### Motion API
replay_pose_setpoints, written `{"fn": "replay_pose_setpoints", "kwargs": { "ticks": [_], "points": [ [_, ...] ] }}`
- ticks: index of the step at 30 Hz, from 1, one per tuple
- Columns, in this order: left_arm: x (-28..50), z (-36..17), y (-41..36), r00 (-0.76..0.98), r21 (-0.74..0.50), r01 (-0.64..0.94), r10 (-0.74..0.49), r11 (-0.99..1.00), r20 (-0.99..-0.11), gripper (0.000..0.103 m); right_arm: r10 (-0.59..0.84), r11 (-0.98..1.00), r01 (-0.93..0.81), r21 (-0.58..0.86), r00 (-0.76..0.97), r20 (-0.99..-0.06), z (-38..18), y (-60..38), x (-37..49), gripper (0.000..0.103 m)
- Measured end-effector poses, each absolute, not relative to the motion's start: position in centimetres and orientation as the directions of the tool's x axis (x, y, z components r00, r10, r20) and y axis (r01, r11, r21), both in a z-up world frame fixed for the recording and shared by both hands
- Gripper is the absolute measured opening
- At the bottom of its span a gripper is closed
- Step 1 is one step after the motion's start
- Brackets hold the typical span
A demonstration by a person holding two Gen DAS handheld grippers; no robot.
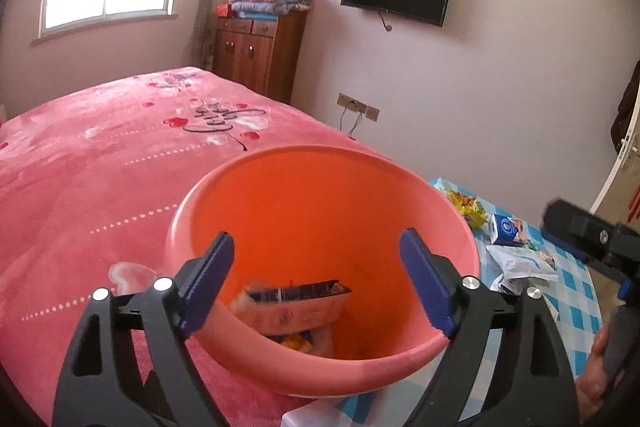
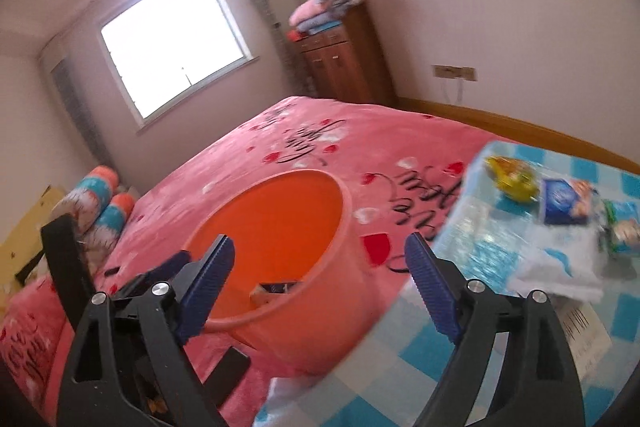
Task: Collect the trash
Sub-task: 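Move both tools back toward the table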
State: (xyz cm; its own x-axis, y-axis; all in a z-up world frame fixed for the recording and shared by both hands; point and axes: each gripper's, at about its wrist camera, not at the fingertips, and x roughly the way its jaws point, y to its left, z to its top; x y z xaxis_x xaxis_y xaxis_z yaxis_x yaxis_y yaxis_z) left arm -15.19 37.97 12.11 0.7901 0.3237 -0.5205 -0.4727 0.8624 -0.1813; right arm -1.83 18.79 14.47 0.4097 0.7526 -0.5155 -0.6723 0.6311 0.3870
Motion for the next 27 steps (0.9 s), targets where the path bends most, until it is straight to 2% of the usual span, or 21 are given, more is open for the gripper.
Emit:
{"fn": "replay_pose_setpoints", "kwargs": {
  "ticks": [7, 12, 20, 27],
  "points": [
    [-15.0, 12.5, 36.4, 0.783, -0.119, -0.460, 0.339, 0.880, -0.521, 0.088, 0.689, 0.708, -0.616, 0.345, 0.495, -0.530, 12.9, 15.1, -3.0, 0.086],
    [-15.4, 13.1, 35.0, 0.813, -0.134, -0.419, 0.305, 0.898, -0.496, 0.088, 0.661, 0.736, -0.603, 0.307, 0.544, -0.516, 12.0, 13.1, -4.4, 0.091],
    [-15.2, 13.1, 32.4, 0.824, -0.152, -0.362, 0.239, 0.920, -0.513, 0.088, 0.645, 0.756, -0.592, 0.280, 0.598, -0.476, 11.0, 10.4, -6.2, 0.097],
    [-15.0, 12.8, 30.2, 0.823, -0.151, -0.314, 0.190, 0.937, -0.535, 0.088, 0.635, 0.768, -0.565, 0.300, 0.611, -0.473, 10.4, 7.9, -6.4, 0.098]
  ]
}}
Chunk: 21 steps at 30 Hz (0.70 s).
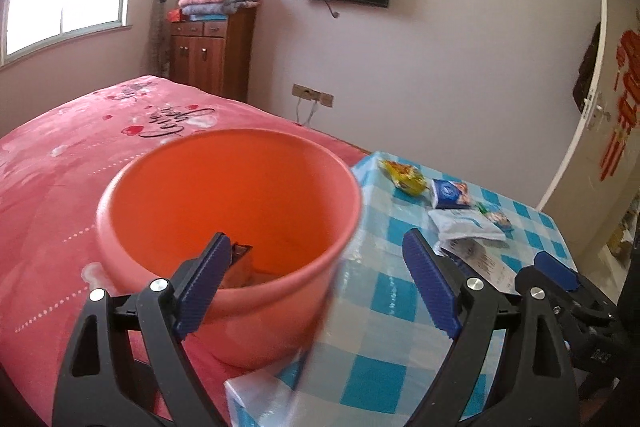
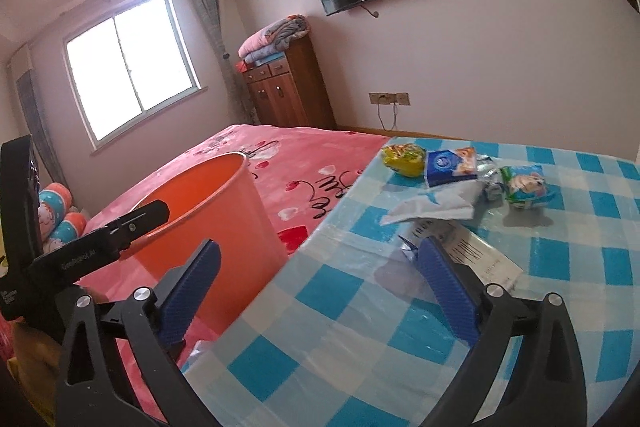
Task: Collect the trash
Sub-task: 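Move both tools back toward the table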
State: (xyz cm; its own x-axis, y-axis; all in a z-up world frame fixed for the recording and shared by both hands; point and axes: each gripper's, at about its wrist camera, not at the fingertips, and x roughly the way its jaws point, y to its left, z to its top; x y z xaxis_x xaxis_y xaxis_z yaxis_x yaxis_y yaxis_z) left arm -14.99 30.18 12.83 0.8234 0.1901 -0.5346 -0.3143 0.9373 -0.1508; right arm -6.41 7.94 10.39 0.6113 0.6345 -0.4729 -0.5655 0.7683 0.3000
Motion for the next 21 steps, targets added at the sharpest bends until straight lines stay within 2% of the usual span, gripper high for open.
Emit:
{"fn": "replay_pose_setpoints", "kwargs": {
  "ticks": [21],
  "points": [
    [-13.4, 12.3, 23.9, 0.815, -0.039, -0.237, 0.177, 0.971, -0.552, 0.088, 0.629, 0.777, -0.497, 0.386, 0.591, -0.505, 7.4, 2.3, -5.4, 0.098]
  ]
}}
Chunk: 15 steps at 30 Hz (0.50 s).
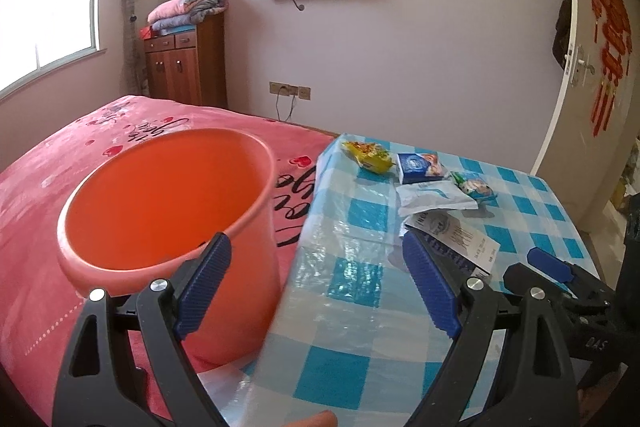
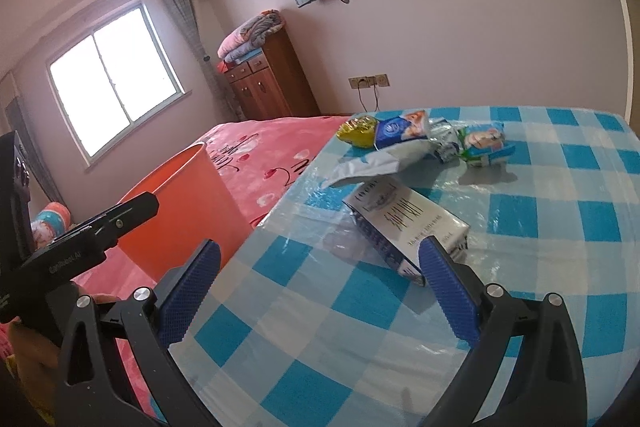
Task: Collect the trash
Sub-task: 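Move both tools back toward the table, then grasp the yellow snack bag with the left tool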
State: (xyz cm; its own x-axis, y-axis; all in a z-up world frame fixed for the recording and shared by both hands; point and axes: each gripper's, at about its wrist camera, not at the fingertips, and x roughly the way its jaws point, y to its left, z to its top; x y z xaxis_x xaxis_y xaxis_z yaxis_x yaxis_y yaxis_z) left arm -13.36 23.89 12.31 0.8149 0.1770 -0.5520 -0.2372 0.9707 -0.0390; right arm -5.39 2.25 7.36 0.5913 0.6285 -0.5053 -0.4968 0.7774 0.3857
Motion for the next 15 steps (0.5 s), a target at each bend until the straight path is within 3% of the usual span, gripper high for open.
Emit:
{"fn": "replay_pose_setpoints", "kwargs": {
  "ticks": [15],
  "points": [
    [-6.5, 12.8, 20.1, 0.780, -0.014, -0.192, 0.144, 0.981, -0.609, 0.088, 0.631, 0.775, -0.433, 0.460, 0.550, -0.546, 4.5, -2.7, -2.6, 0.098]
  ]
}}
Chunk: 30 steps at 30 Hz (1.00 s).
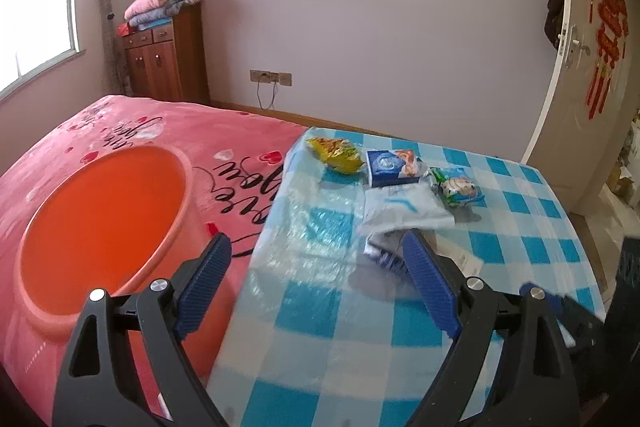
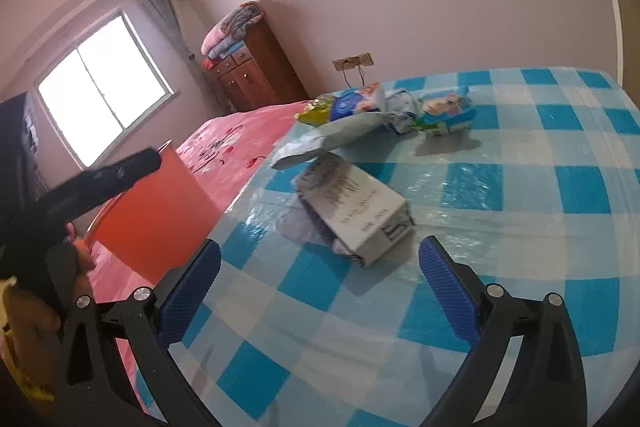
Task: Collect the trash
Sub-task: 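Grasp the yellow snack bag with the left tool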
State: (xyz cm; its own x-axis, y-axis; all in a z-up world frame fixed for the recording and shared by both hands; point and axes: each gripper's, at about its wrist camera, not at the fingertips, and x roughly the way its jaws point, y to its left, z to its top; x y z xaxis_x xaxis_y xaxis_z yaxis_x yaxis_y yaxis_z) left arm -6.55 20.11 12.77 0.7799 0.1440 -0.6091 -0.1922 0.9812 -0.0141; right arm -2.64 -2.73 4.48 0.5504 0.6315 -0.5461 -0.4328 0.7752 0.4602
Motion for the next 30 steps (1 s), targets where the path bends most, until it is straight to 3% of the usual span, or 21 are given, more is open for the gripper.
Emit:
{"fn": "replay_pose_setpoints", "kwargs": {
  "ticks": [13, 18, 22, 25, 30],
  "points": [
    [11.2, 11.0, 20.7, 0.668, -0.106, -0.223, 0.072, 0.969, -0.741, 0.087, 0.624, 0.781, -0.382, 0.494, 0.511, -0.592, 2.6, -6.1, 0.1, 0.098],
    [17.4, 8.4, 21.1, 0.579, -0.107, -0.248, 0.059, 0.963, -0.813, 0.076, 0.658, 0.752, -0.371, 0.545, 0.471, -0.587, 1.8, -6.7, 0.9, 0.098],
    [20.2, 6.8, 21.8, 0.538, -0.124, -0.280, 0.048, 0.952, -0.842, 0.074, 0.667, 0.743, -0.359, 0.565, 0.459, -0.586, 1.4, -7.2, 1.4, 0.098],
    [22.2, 5.5, 21.8, 0.491, -0.065, -0.291, 0.090, 0.954, -0.867, 0.071, 0.676, 0.734, -0.347, 0.584, 0.461, -0.575, 1.3, -7.8, 1.6, 0.098],
    [24.1, 4.4, 21.6, 0.438, -0.021, -0.288, 0.112, 0.958, -0.892, 0.052, 0.670, 0.737, -0.331, 0.589, 0.471, -0.574, 1.2, -8.6, 2.0, 0.098]
  ]
}}
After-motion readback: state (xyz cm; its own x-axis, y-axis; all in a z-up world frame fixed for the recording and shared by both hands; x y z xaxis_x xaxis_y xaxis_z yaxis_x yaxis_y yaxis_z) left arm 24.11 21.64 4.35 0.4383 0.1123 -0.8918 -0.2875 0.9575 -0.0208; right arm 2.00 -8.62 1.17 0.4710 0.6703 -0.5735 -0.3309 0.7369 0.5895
